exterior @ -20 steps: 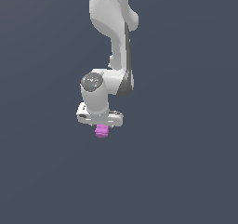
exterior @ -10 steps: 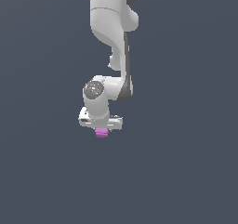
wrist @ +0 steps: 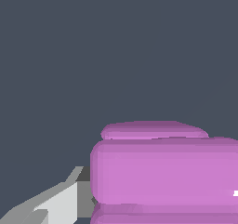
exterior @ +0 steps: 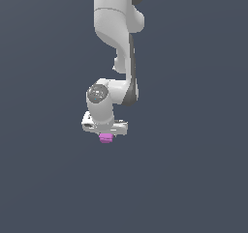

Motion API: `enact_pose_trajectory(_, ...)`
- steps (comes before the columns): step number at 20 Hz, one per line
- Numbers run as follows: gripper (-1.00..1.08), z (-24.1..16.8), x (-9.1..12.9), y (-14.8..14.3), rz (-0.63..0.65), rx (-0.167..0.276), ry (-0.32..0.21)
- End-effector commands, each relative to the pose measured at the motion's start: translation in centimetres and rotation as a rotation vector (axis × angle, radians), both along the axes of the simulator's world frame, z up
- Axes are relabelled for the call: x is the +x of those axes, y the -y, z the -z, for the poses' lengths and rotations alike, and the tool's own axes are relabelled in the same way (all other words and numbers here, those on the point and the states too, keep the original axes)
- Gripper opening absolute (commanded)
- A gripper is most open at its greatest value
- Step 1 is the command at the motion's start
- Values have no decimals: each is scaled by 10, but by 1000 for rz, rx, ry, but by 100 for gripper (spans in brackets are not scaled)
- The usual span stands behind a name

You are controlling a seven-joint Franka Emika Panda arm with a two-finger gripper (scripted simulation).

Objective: Pick up the object and move it to a goal position.

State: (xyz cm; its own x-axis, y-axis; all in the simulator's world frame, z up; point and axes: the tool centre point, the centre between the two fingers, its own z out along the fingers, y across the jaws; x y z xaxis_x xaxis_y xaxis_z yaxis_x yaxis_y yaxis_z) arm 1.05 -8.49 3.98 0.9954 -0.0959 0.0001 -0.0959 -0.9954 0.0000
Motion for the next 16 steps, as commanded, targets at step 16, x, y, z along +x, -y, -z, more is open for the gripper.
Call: enact_pose_trajectory(16,-100,-5,-46,25,0,0,0)
